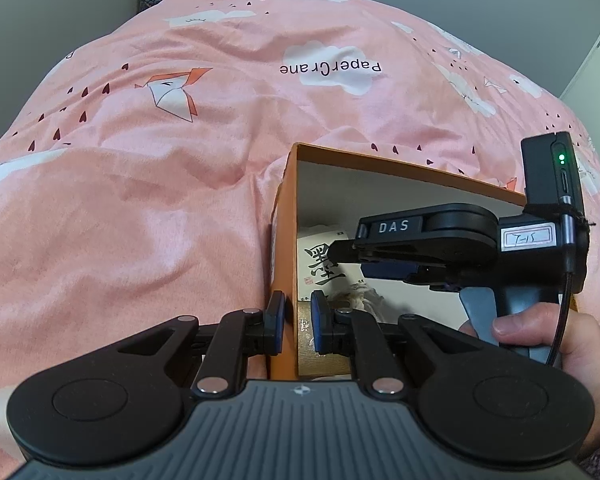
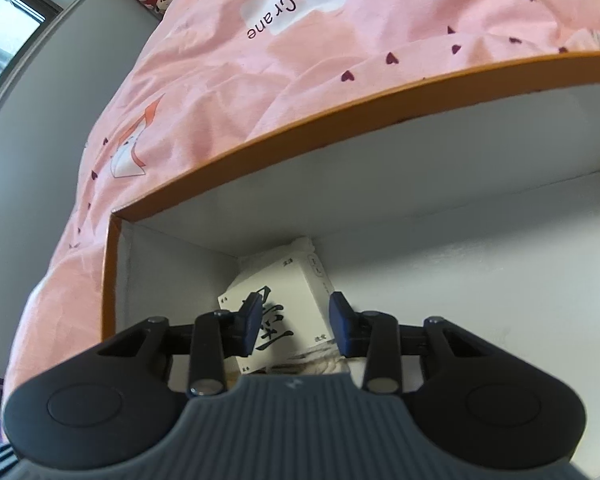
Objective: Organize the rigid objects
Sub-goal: 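Release the white packet inside the box with the right tool and open it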
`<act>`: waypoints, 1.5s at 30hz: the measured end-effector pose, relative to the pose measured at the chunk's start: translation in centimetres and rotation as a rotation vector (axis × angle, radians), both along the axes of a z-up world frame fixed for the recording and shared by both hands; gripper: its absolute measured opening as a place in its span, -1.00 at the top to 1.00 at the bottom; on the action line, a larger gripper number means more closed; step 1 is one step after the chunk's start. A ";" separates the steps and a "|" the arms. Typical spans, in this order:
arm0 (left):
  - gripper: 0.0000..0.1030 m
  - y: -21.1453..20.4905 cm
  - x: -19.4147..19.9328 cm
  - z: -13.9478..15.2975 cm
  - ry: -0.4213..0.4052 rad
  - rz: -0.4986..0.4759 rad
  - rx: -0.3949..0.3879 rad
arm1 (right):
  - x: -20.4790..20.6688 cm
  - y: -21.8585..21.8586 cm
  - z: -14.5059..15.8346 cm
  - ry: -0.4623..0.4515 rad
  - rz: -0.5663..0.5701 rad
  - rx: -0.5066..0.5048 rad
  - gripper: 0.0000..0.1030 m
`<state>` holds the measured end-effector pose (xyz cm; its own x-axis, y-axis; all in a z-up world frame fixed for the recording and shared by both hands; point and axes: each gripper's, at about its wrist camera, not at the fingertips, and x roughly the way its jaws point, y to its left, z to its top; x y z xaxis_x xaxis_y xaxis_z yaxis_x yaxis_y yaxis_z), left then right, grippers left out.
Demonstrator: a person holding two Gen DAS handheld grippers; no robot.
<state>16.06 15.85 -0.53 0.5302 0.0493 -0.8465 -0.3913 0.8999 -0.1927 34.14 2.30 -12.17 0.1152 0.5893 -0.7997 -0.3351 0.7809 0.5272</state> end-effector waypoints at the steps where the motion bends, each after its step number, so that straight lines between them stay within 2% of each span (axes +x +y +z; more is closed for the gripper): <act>1: 0.72 0.0 0.0 0.0 -0.001 0.000 -0.001 | 0.1 -0.4 -0.1 0.012 -0.002 0.001 0.27; 4: 0.72 0.1 -0.2 0.0 -0.007 0.002 -0.009 | 0.1 -1.1 -0.1 0.032 0.005 -0.008 0.21; 6: 0.72 0.2 -0.3 0.1 -0.011 0.000 -0.012 | 0.0 -1.8 0.0 0.055 0.003 0.004 -0.01; 10: 0.72 0.2 -0.4 0.1 -0.013 0.001 -0.012 | -1.2 -3.1 0.2 0.082 0.025 -0.010 -0.02; 11: 0.72 0.1 -0.4 0.1 -0.013 0.002 -0.011 | -1.5 -3.2 0.0 0.093 0.028 -0.011 0.01; 12: 0.72 0.1 -0.4 0.0 -0.012 0.004 -0.010 | -1.7 -3.4 -0.2 0.110 0.032 -0.004 0.13; 15: 0.72 0.0 -0.4 0.1 -0.012 0.004 -0.011 | -1.5 -3.4 -0.8 0.147 0.016 0.025 0.26; 17: 0.72 0.0 -0.4 0.2 -0.013 0.004 -0.014 | -1.4 -3.6 -0.6 0.136 -0.010 0.029 0.68; 18: 0.72 0.0 -0.5 0.2 -0.014 0.003 -0.014 | -1.3 -3.7 -0.6 0.143 -0.031 0.017 0.80; 20: 0.72 -0.1 -0.4 0.2 -0.014 0.001 -0.010 | -1.1 -4.1 -0.7 0.162 -0.036 0.030 0.80; 23: 0.72 -0.1 -0.5 0.3 -0.015 0.002 -0.007 | -1.5 -3.9 -0.9 0.172 -0.011 -0.012 0.79; 27: 0.72 0.1 -0.7 0.3 -0.019 0.005 -0.022 | -2.1 -4.1 -0.4 0.148 -0.051 0.050 0.76; 28: 0.72 0.1 -0.6 0.4 -0.019 0.006 -0.024 | -2.2 -4.0 -0.1 0.133 -0.055 0.070 0.64; 30: 0.72 0.0 -0.6 0.4 -0.017 0.003 -0.017 | -1.9 -3.4 0.0 0.124 -0.045 0.065 0.54; 33: 0.72 -0.1 -0.6 0.4 -0.016 0.002 -0.011 | -2.0 -2.5 -0.5 0.149 -0.027 0.049 0.54; 35: 0.72 0.1 -0.7 0.4 -0.016 0.001 -0.016 | -2.2 -2.4 -0.3 0.133 -0.009 0.045 0.55; 38: 0.72 0.0 -0.6 0.4 -0.010 0.006 -0.015 | -2.6 -2.1 -0.6 0.199 0.049 0.056 0.52; 42: 0.72 0.1 -0.8 0.5 -0.020 -0.001 -0.023 | -2.5 -2.4 -0.4 0.173 0.024 0.058 0.56; 45: 0.72 0.3 -0.9 0.5 -0.023 -0.001 -0.031 | -2.1 -3.5 0.4 0.112 -0.008 0.053 0.56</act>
<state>15.17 16.17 -0.07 0.5492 0.0221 -0.8354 -0.3853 0.8938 -0.2297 32.02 -1.21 -11.78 0.0320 0.6301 -0.7759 -0.2655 0.7537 0.6012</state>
